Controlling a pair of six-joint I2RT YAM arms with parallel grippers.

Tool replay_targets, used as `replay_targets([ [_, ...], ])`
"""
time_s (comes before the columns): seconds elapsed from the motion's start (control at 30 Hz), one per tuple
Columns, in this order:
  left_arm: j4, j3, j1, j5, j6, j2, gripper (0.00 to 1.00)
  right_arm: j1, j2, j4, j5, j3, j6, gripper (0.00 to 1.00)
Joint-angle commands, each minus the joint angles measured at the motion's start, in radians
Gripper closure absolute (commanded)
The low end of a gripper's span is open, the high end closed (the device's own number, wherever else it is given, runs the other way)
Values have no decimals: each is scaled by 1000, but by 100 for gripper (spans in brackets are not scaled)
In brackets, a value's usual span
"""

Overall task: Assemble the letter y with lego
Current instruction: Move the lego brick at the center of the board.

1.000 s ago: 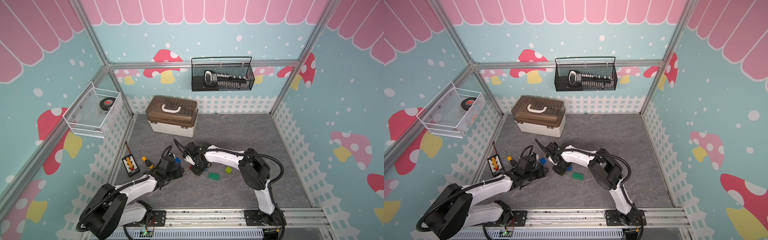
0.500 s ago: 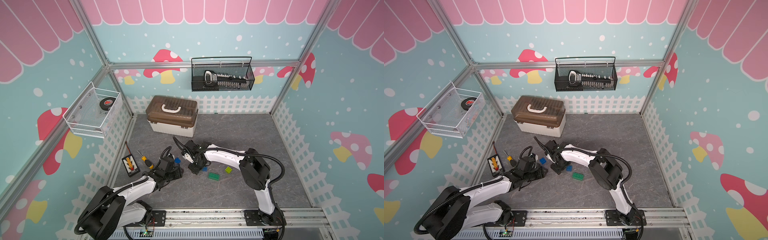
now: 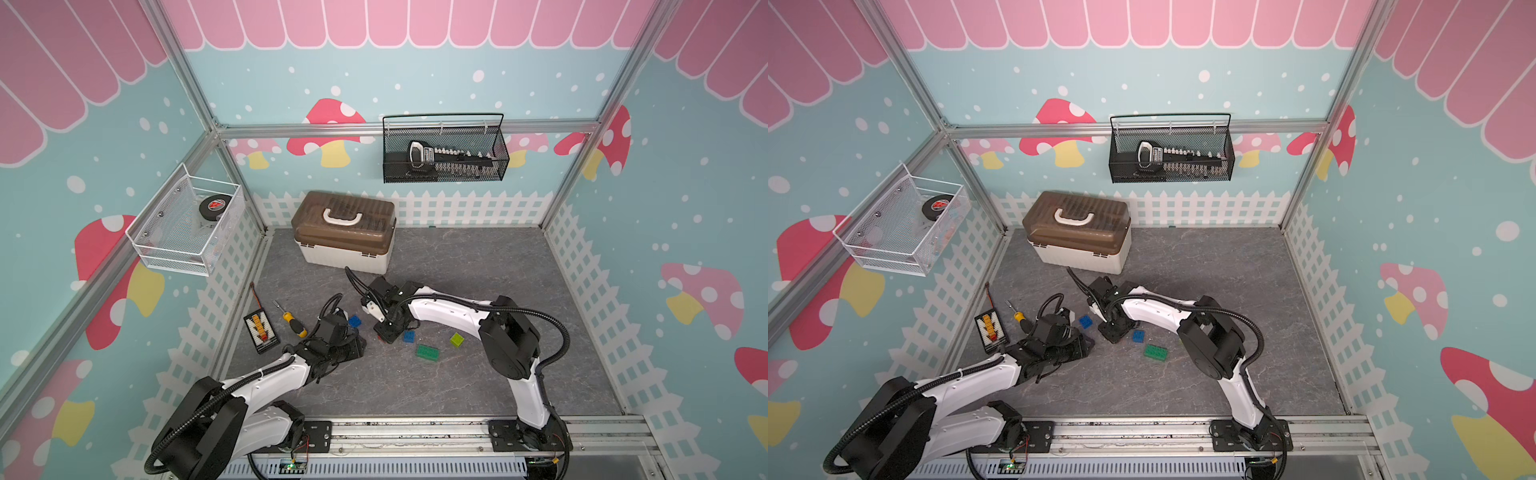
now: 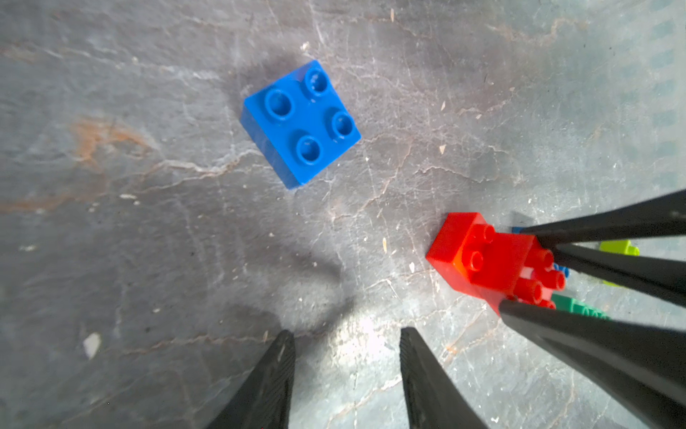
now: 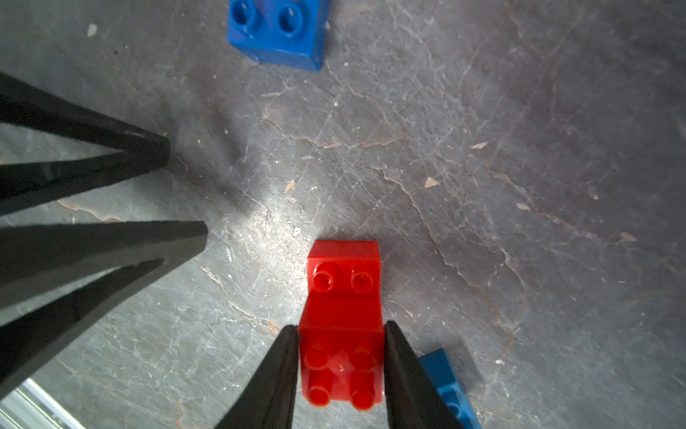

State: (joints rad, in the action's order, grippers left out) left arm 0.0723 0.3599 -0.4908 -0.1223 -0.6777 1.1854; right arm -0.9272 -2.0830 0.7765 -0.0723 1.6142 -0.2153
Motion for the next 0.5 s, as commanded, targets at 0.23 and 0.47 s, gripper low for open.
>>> replay_targets([
  [0.23, 13, -16, 8, 26, -22, -21, 53, 7, -65, 44, 29, 37, 17, 69],
  [0.47, 14, -14, 8, 9, -23, -32, 52, 64, -32, 46, 81, 55, 17, 69],
])
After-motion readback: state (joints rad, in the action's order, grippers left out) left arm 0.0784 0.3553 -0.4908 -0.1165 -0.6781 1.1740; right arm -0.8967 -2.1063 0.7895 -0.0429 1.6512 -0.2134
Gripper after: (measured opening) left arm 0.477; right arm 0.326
